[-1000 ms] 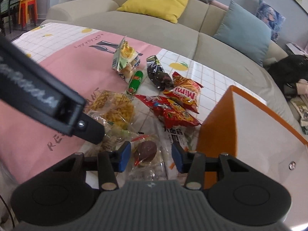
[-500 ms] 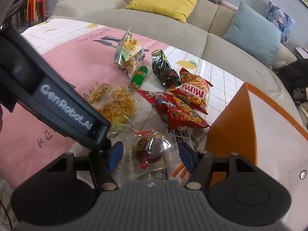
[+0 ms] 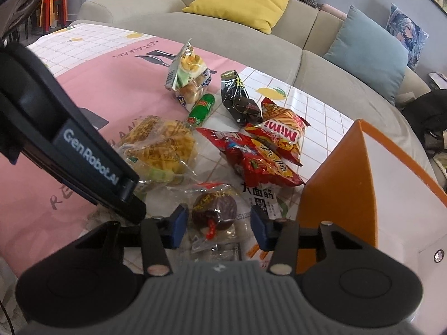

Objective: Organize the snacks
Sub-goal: 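Grasp the clear nut bag with the left tool while the right tool grasps the chocolate packet, then carry both packets over the orange box and lower them inside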

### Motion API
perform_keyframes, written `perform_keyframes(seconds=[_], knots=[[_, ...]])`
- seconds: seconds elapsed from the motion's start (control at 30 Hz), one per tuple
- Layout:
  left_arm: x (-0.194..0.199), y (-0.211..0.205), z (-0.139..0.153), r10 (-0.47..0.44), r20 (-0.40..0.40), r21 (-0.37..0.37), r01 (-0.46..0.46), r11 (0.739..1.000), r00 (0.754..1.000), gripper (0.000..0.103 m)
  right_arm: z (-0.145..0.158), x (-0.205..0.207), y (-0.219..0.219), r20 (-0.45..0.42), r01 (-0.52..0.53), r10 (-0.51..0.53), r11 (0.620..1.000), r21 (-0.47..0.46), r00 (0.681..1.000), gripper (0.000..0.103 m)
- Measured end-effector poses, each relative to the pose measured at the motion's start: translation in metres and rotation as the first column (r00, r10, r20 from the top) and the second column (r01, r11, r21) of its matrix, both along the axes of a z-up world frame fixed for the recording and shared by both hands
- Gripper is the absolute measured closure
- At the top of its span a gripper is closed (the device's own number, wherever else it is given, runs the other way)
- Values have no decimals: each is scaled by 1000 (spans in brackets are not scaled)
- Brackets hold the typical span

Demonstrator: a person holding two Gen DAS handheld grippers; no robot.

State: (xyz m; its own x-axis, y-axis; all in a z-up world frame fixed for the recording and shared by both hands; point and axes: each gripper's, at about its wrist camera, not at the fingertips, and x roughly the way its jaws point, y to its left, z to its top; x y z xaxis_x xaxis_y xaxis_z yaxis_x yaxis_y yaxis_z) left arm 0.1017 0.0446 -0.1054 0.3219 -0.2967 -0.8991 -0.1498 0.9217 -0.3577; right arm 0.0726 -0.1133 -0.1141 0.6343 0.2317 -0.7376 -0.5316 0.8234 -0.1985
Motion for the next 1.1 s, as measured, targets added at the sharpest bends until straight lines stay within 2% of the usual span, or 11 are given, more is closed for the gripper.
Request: perform_keyframes(seconds=[0.13,0.37,0.47,0.63,0.9,1.1], knots=[[-4,4,4,14,8,-2,-14,1000,1000,66,0,0,4,-3,-12,12,1000,-14,1000,61],[-16,13,19,45,41,-11,-44,999,998,67,12,-3,2,-20,0,1,1000,28,1000,64],[-21,17,26,59,60,-20,-58,998,996,67,21,-1,-4,-67,36,-29,994,104,997,65],[-28,25,40,83,92,-32,-81,996,992,68,39,6,-18,-154,126,-88,958,257,984,64],[-35,21,70,67,158,-26,-64,998,985,68,81,-3,-24,-132,124,-86,942,313,987,64],[-33,2,101,2,210,-44,8,999,978,69,115,-8,-48,-105,146,-118,937,319,987,64]])
